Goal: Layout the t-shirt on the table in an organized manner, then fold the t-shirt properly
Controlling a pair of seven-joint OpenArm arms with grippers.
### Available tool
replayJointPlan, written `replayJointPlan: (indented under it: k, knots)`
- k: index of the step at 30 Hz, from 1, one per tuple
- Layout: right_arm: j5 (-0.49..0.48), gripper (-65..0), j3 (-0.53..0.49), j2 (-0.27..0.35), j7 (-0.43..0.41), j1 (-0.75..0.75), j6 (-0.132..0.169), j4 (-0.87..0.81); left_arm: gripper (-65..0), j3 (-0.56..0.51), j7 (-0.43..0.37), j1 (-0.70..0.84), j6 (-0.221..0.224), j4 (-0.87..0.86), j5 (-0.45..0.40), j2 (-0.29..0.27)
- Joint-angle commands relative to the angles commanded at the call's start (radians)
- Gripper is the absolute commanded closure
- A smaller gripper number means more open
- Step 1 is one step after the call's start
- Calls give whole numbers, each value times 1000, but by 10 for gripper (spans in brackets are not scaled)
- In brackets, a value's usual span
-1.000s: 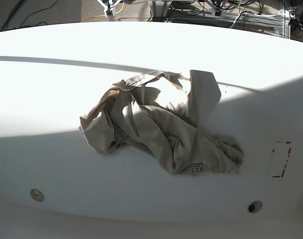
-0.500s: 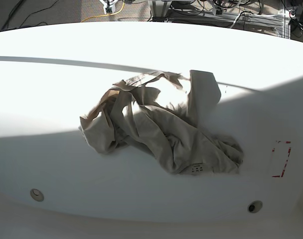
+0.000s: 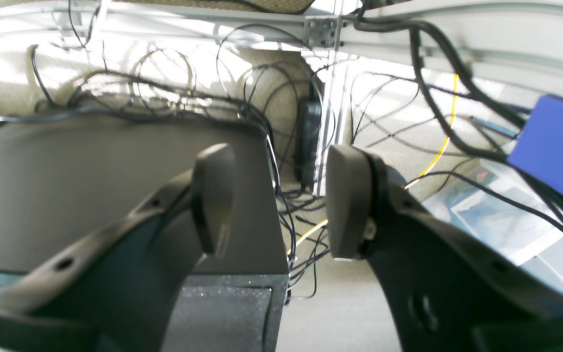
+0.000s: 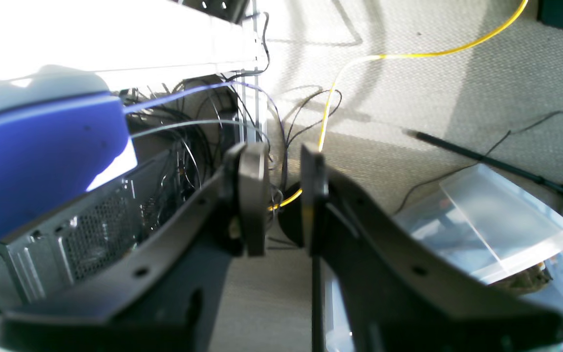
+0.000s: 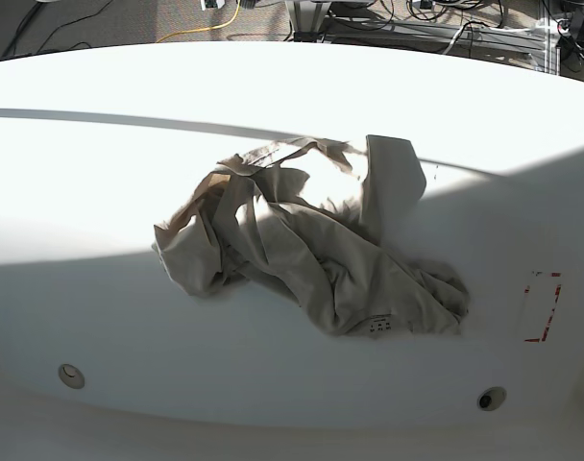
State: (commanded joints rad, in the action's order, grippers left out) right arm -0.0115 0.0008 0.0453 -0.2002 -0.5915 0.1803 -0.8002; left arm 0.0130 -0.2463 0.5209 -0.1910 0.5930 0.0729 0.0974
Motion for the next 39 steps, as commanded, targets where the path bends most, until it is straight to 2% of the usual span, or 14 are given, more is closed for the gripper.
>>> replayJointPlan:
  k: [5, 10, 17, 21, 23, 29, 36, 39]
  knots:
    - [0, -116, 2, -2, 0, -100, 0, -141, -276, 3, 0, 89, 0, 127, 0, 5]
    - [0, -116, 2, -2, 2, -180, -2, -258, -276, 5, 0, 167, 0, 235, 2, 35]
    - [-2, -116, 6, 3, 2, -282, -2, -405, -276, 84, 0, 290, -2, 391, 2, 37]
    - [-2, -116, 58, -3, 3, -339, -2, -486, -276, 114, 0, 348, -3, 480, 2, 37]
    - [-2, -116, 77, -3, 15, -368, 3, -532, -276, 121, 0, 384, -15, 526, 2, 37]
    - [-2, -116, 89, 2, 32, -465, 5, -700, -275, 183, 5, 465, -94, 664, 2, 34]
    - [-2, -116, 89, 2, 34, -582, 5, -898, -275, 262, 5, 555, -132, 806, 3, 18]
    - [-2, -116, 89, 2, 34, -631, 5, -980, -275, 293, 5, 595, -158, 872, 35, 11]
